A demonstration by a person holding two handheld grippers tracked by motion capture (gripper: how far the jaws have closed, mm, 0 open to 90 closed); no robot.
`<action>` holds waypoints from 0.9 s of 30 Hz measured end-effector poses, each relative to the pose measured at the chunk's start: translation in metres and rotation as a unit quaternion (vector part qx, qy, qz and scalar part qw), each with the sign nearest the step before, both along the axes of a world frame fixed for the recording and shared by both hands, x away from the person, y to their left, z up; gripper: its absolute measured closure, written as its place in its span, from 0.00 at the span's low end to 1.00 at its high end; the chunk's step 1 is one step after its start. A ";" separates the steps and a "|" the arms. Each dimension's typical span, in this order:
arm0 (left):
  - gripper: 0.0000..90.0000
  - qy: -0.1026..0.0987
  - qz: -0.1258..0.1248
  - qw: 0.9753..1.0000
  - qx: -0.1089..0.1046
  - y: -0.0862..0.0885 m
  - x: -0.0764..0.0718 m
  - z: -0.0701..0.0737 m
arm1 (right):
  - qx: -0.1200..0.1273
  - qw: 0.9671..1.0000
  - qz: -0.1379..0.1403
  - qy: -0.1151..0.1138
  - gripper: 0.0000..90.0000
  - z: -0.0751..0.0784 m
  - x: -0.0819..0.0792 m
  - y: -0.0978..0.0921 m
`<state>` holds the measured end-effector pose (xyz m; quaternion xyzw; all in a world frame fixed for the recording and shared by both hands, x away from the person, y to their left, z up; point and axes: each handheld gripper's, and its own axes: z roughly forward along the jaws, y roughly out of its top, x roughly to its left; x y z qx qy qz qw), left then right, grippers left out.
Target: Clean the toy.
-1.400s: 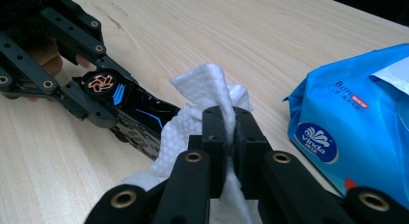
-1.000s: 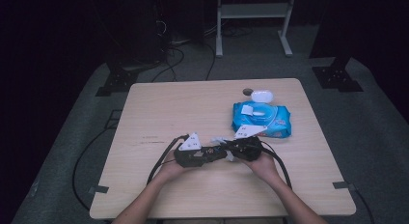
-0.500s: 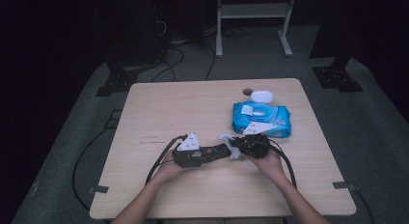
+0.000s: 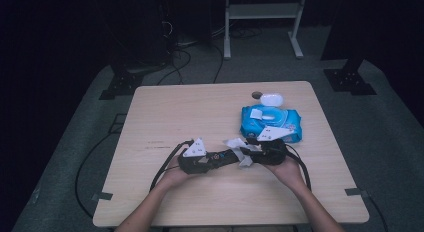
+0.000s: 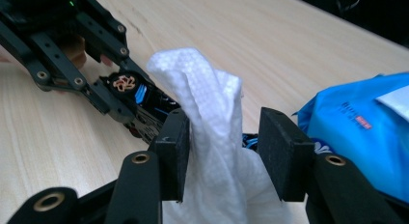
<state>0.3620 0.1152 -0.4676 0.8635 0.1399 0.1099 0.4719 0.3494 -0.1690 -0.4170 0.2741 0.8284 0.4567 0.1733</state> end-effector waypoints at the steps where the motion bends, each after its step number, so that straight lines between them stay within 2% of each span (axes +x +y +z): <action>1: 0.73 0.001 0.000 1.000 -0.001 0.000 0.000 0.000 | 0.004 1.000 0.001 -0.005 0.61 0.001 -0.001 -0.001; 5: 0.73 0.000 0.000 1.000 0.000 0.000 0.000 0.000 | 0.005 0.999 0.006 -0.034 0.74 0.002 -0.005 0.000; 7: 0.73 -0.001 -0.001 1.000 0.000 0.000 0.000 0.000 | -0.001 0.999 0.013 -0.036 0.83 0.000 -0.005 0.004; 9: 0.73 -0.001 -0.001 1.000 0.001 0.000 0.000 0.000 | -0.008 0.999 0.012 -0.038 0.96 -0.004 -0.003 0.008; 10: 0.73 -0.001 -0.001 1.000 0.001 0.000 0.000 0.000 | -0.010 0.999 0.007 -0.035 0.97 -0.006 -0.002 0.010; 12: 0.73 -0.002 -0.001 1.000 0.003 0.000 0.000 0.000 | -0.020 1.000 0.004 -0.021 0.98 -0.010 0.003 0.013; 15: 0.73 -0.001 -0.001 1.000 0.001 0.001 0.000 -0.001 | -0.008 1.000 -0.001 -0.003 0.96 -0.011 0.007 0.012; 18: 0.73 0.000 -0.001 1.000 0.000 0.000 0.000 0.000 | 0.017 0.999 0.009 0.034 0.81 -0.013 0.010 0.009; 19: 0.73 -0.001 -0.002 1.000 0.002 0.000 0.000 0.000 | 0.024 0.999 0.013 0.039 0.80 -0.014 0.011 0.008; 23: 0.74 0.002 -0.001 1.000 0.002 0.001 0.001 0.000 | 0.023 0.999 0.017 0.036 0.75 -0.015 0.011 0.010; 24: 0.74 0.002 0.001 1.000 0.003 0.001 0.001 0.000 | 0.021 0.999 0.015 0.027 0.75 -0.016 0.010 0.011; 27: 0.74 0.001 0.001 1.000 0.003 0.002 0.002 0.000 | 0.022 1.000 0.011 0.015 0.82 -0.018 0.009 0.012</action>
